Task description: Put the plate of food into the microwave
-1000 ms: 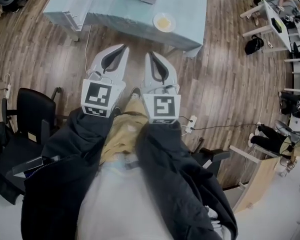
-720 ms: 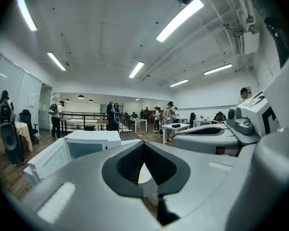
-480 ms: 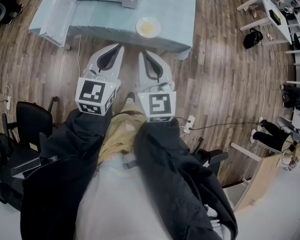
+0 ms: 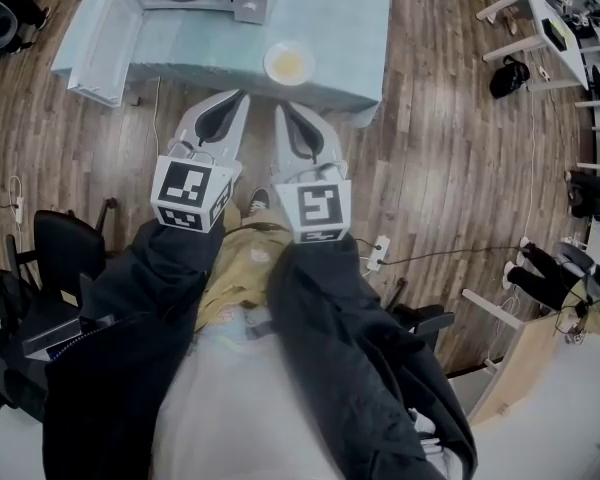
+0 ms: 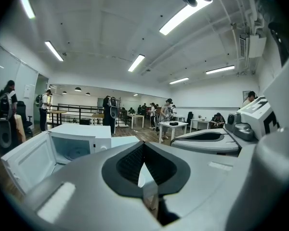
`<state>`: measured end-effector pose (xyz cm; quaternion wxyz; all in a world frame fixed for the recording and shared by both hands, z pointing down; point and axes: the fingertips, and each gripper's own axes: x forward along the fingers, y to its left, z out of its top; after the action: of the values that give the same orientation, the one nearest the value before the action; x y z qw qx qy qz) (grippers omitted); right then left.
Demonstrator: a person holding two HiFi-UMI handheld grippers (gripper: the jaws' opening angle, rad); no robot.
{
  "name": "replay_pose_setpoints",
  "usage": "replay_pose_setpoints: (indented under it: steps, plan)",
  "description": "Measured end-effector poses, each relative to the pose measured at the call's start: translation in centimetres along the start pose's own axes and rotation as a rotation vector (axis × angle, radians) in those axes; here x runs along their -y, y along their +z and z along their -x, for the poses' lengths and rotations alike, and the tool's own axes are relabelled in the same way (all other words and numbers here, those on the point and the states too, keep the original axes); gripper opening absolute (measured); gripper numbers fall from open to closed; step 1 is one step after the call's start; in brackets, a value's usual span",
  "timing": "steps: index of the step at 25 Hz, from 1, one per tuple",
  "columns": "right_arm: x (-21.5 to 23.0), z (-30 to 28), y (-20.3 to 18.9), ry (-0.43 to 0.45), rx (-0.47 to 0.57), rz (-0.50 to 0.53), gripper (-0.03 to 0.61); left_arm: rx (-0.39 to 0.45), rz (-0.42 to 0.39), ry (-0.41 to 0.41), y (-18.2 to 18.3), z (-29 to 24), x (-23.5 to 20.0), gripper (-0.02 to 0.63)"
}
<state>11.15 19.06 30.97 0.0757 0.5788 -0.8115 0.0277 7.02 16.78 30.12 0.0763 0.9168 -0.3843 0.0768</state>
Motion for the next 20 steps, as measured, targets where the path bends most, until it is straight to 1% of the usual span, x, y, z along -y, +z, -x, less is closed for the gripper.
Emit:
replay_pose_setpoints:
  steps: [5, 7, 10, 15, 17, 20]
  plan:
    - [-0.2, -2.1, -1.2, 0.019, -0.054, -0.037, 0.000, -0.013, 0.046, 0.017, -0.6, -1.0, -2.5, -0.003]
    - [0.5, -3.0, -1.8, 0.001, -0.074, -0.043, 0.000, -0.016, 0.064, 0.004, -0.8, -2.2, -3.5, -0.002]
    - [2.0, -4.7, -2.2, -0.050, -0.096, -0.045, 0.000, -0.021, 0.077, -0.041, -1.0, -4.5, -4.7, -0.003]
    - [3.9, -8.0, -0.9, -0.101, -0.104, -0.037, 0.000, -0.004, 0.051, -0.101, 0.8, -7.5, -6.5, -0.003]
    - [4.2, -10.1, -0.3, -0.106, -0.103, -0.034, 0.000, 0.011, 0.045, -0.104, 1.8, -8.6, -8.3, -0.003]
    - [3.9, -13.4, -0.4, -0.096, -0.127, -0.044, 0.000, 0.021, 0.045, -0.102, 2.7, -9.8, -11.3, -0.003]
